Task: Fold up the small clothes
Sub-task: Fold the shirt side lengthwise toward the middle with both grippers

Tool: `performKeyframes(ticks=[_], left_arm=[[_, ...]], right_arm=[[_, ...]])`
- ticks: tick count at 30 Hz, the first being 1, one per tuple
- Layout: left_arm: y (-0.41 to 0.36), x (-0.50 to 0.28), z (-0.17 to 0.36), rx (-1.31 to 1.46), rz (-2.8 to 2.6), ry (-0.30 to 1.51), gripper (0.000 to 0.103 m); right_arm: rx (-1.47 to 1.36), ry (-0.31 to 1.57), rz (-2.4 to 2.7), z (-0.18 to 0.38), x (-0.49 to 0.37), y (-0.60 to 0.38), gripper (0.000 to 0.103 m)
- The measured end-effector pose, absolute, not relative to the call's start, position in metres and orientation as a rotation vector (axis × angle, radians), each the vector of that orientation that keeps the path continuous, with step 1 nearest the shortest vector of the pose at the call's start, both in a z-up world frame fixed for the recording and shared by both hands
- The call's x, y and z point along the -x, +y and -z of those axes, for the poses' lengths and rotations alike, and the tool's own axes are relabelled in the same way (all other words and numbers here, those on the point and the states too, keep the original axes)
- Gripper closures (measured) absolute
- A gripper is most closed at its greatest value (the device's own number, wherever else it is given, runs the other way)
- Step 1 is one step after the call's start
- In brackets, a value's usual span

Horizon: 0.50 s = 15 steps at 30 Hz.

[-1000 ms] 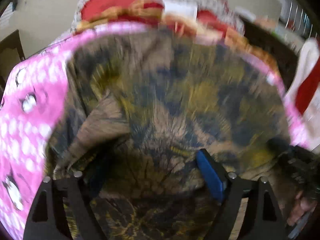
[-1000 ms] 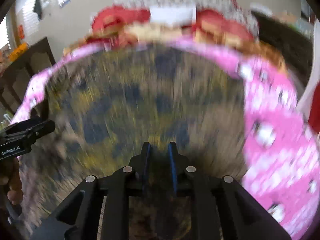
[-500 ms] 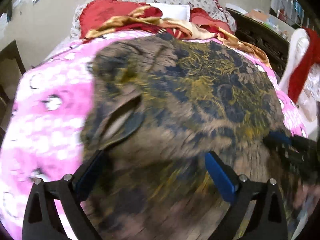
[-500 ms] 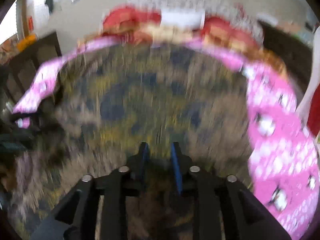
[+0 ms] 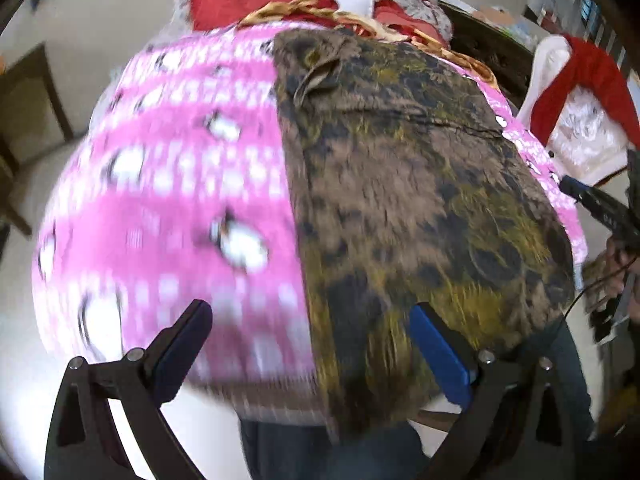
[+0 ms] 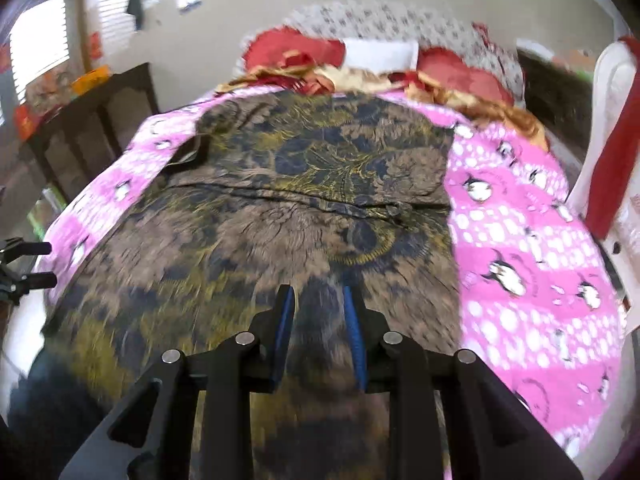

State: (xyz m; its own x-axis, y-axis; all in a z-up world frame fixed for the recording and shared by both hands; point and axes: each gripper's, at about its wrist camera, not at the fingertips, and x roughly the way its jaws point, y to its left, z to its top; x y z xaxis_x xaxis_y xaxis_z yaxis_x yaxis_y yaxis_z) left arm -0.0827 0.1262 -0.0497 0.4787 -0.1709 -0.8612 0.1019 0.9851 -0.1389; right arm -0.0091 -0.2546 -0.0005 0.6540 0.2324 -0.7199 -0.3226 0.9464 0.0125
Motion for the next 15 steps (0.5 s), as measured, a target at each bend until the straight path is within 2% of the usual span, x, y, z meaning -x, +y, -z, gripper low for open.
performKeyframes(ticks=[5,10,13,15], left_arm=[[0.132,0.112,0.064,0.212,0.223,1.125,0.007],[0.124,0.111,0.066,0.236,0.279,1.118,0.010],[0.120,0.098,0.075,0.290,0.357,1.180,0.030],[0.118,0.089,0.080,0.302,0.385,1.194,0.030]], right_arm=[[0.115,0.774,-0.297,-0.004,0.053,-0.290,0.080],[0.052,0.817,-0.219,0.009,0.074,-0.322,0.080],[0.021,0.825,-0.199,0.012,0.081,-0.331,0.080],[0.015,0.811,-0.189,0.009,0.086,-0.335,0.080]])
